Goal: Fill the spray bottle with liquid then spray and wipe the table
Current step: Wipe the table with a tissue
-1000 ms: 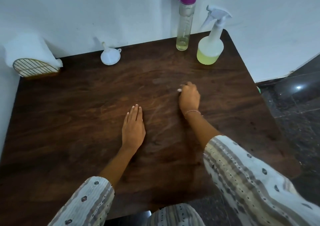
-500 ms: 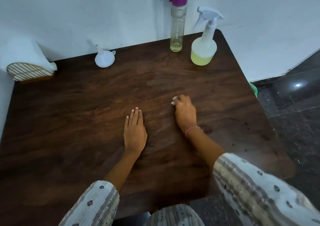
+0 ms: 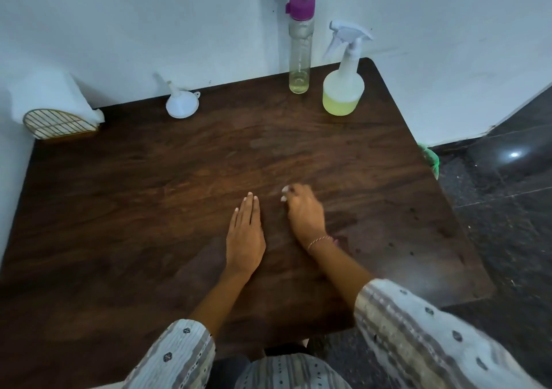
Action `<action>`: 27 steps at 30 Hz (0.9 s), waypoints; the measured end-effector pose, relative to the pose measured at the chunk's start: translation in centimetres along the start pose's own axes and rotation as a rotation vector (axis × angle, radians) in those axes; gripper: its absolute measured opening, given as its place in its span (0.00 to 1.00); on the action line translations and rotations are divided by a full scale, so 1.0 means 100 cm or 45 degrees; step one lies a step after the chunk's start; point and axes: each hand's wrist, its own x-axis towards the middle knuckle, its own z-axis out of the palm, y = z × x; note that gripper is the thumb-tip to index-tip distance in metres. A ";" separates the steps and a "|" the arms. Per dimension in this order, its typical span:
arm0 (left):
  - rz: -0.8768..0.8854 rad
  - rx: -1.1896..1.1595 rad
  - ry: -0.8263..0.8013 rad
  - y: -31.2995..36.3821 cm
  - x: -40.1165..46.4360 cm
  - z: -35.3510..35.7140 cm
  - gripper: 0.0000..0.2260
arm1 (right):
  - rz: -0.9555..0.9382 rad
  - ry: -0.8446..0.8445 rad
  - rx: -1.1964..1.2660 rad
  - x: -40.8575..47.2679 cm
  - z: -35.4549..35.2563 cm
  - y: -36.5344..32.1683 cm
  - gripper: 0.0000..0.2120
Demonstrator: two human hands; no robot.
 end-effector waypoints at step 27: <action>0.259 -0.049 0.040 0.027 -0.032 -0.027 0.20 | 0.187 0.321 0.321 -0.085 -0.040 0.015 0.09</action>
